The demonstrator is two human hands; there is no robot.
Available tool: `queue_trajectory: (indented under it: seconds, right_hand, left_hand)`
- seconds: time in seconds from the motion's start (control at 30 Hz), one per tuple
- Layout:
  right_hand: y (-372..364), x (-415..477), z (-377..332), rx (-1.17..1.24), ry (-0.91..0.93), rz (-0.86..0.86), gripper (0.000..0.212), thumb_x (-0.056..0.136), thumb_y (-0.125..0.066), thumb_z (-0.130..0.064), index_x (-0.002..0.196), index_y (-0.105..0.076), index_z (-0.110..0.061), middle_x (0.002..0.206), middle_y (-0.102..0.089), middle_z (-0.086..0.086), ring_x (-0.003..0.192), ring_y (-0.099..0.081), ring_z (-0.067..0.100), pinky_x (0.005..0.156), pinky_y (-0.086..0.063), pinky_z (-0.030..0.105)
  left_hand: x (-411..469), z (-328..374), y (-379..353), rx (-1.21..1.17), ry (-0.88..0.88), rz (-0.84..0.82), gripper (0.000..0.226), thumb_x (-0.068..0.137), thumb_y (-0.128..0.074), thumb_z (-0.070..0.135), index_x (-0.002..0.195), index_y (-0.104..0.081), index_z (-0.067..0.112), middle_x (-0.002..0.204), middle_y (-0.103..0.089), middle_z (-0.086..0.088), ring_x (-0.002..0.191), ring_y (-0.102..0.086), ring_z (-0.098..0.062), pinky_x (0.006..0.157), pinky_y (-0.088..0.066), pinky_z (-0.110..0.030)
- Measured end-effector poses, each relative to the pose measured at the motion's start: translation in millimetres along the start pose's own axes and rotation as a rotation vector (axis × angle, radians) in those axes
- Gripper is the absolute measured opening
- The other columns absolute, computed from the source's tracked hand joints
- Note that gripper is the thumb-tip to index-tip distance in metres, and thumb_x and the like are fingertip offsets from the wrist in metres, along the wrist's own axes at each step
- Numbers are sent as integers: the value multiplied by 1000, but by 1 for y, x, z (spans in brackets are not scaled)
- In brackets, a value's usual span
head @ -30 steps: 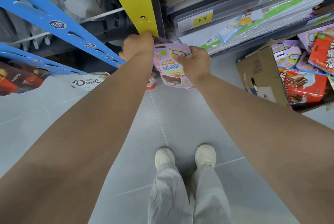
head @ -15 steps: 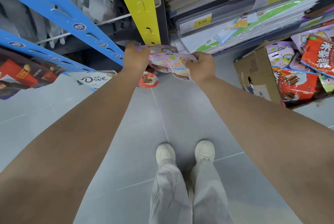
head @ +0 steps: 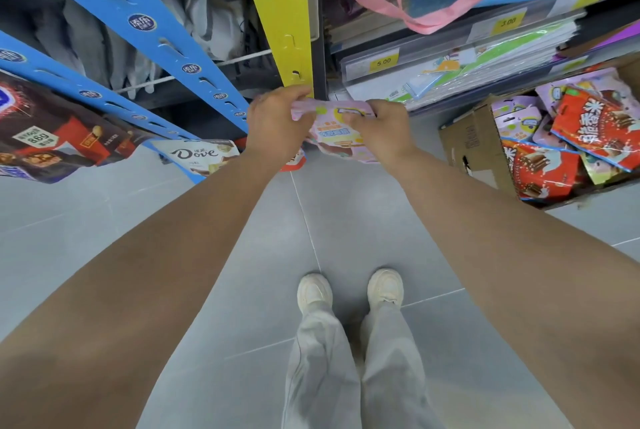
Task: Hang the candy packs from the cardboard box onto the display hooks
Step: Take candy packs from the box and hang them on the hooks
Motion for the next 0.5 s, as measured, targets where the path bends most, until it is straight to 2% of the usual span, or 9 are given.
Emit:
queue_trajectory:
  seconds: [0.07, 0.1, 0.17, 0.23, 0.33, 0.4, 0.5]
  right_hand:
    - [-8, 0, -6, 63, 21, -8, 15, 80, -69, -10, 87, -70, 3, 76, -63, 11, 70, -61, 21, 59, -52, 27]
    - [-11, 1, -9, 62, 32, 5, 17, 79, -70, -14, 83, -70, 2, 73, -62, 12, 69, -59, 22, 62, -53, 36]
    - [-15, 3, -14, 36, 34, 37, 19, 78, -71, -22, 71, -67, -5, 65, -58, 9, 65, -54, 22, 66, -52, 41]
    - [-18, 5, -18, 27, 26, 56, 24, 79, -70, -25, 61, -58, -15, 64, -57, 5, 65, -54, 21, 65, -51, 38]
    - [-24, 10, -19, 12, 24, 71, 30, 81, -68, -28, 57, -51, -21, 70, -59, 8, 71, -59, 24, 71, -53, 40]
    - [-28, 14, -18, 5, 15, 84, 30, 83, -67, -29, 59, -51, -21, 72, -59, 9, 72, -60, 25, 71, -52, 38]
    - [-30, 20, -19, 31, 16, 114, 25, 85, -65, -27, 65, -56, -14, 70, -55, 6, 68, -52, 19, 62, -43, 27]
  left_hand:
    - [2, 1, 4, 69, -17, 118, 22, 86, -58, 20, 103, -72, 21, 107, -70, -3, 102, -60, -23, 103, -37, -43]
    - [2, 0, 7, 49, 6, 164, 22, 84, -58, 23, 100, -73, 21, 102, -71, -3, 99, -60, -24, 101, -38, -43]
    - [4, -1, 13, -103, 78, 207, 29, 81, -56, 31, 100, -74, 18, 96, -72, -5, 93, -62, -25, 92, -46, -41]
    - [6, -2, 16, -229, 140, 223, 31, 81, -55, 31, 100, -73, 16, 94, -72, -6, 89, -64, -25, 85, -51, -39]
    - [10, 0, 17, -202, 149, 257, 26, 84, -56, 25, 103, -72, 17, 96, -72, -6, 90, -64, -24, 87, -51, -39]
    - [13, 0, 15, -174, 138, 283, 25, 85, -56, 25, 104, -72, 19, 97, -73, -6, 92, -64, -25, 90, -48, -39]
    - [20, 0, 11, -117, 127, 298, 24, 88, -55, 29, 105, -71, 24, 104, -71, 0, 100, -61, -23, 97, -42, -41]
Point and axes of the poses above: each hand's wrist, its own x-axis towards the middle knuckle, its own y-axis out of the back of the hand, z = x × y, the point moved 2 cm from there along x, towards the middle knuckle
